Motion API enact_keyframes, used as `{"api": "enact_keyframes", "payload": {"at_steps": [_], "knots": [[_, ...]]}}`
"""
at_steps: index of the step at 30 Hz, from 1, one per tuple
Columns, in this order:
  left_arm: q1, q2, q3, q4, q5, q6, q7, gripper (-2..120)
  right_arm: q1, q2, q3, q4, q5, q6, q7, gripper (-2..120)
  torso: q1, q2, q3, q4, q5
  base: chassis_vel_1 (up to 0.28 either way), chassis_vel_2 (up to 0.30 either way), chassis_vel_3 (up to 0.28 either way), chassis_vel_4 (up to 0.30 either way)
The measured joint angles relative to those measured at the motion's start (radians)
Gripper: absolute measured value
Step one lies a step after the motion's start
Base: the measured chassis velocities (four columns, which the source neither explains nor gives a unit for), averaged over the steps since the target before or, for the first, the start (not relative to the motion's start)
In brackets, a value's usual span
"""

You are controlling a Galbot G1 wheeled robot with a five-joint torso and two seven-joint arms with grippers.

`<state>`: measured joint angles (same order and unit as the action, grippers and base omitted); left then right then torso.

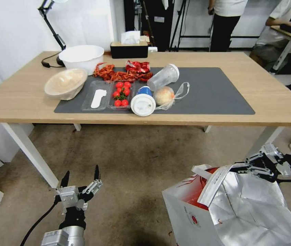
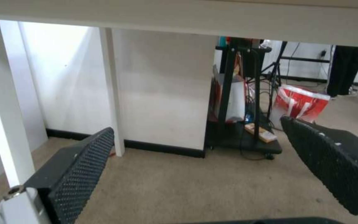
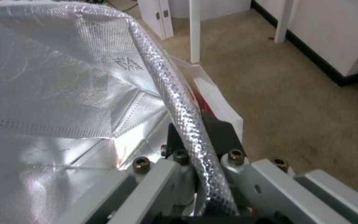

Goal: Pick up the food delivery bag from the floor and place it on the table.

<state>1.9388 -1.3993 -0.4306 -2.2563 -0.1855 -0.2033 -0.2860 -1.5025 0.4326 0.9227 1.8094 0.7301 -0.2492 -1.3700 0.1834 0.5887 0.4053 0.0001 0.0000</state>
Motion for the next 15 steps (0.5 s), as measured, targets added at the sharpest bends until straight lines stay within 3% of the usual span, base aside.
{"api": "enact_keyframes", "payload": {"at_steps": [15], "knots": [[-0.013,0.007,0.003,0.003,-0.004,0.004,-0.001,100,-0.008,0.003,0.008,0.007,-0.004,-0.001,-0.002,0,0.023,0.059,0.036,-0.0001,0.0000,0.000,0.000,0.000,0.000]]}}
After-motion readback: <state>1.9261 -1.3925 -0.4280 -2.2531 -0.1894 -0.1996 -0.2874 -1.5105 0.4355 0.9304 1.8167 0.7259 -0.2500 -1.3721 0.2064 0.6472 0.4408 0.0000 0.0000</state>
